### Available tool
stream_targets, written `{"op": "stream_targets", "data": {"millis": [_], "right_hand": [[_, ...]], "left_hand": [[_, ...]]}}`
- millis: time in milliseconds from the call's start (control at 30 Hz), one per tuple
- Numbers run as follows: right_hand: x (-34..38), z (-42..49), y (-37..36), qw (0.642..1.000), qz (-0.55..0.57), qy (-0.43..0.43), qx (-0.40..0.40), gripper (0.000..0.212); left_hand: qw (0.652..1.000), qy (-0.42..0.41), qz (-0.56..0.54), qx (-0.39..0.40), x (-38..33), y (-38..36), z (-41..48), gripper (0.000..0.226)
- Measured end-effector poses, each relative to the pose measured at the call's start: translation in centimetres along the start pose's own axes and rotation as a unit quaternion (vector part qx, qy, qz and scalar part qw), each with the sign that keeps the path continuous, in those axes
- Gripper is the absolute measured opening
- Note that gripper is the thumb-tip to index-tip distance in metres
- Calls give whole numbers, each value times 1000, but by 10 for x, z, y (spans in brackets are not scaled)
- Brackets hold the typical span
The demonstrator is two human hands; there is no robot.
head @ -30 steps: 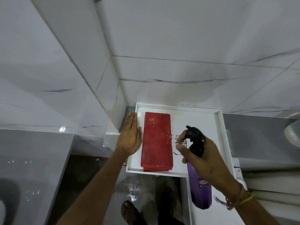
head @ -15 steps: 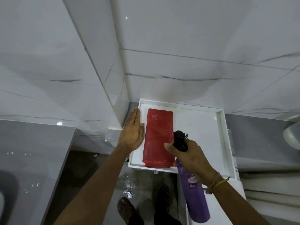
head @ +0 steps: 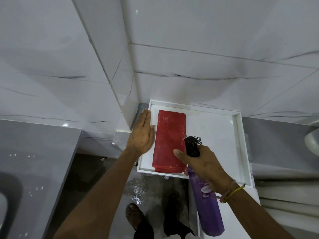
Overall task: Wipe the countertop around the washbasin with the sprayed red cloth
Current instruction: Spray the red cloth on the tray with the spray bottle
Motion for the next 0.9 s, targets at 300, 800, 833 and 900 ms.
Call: {"op": "stream_targets", "data": {"millis": [300,800,833,900], "right_hand": [[-7,0,4,999,20,-12,-31,47],[0,-2,3,1000,0,4,-20,49],[-1,-3,1,1000,-5,6,-11,50],[-4,-7,-3,1000,-25,6,8,48]], "left_hand": [[1000,-1,3,-5,0,0,-1,60],[1000,13,4,10,2,0,0,60],[1000,12,3,11,1,0,0,60],[1000,12,2,11,0,0,-1,60]]}}
Point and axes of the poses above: each hand's wrist, its own z-axis towards the middle knuckle, its own y-axis out of the back of the hand, x = y × z, the point moved 6 cm from there along z, towards the middle knuckle, and after that the axes turned 14 degrees about -x, right-handed, at the moved point
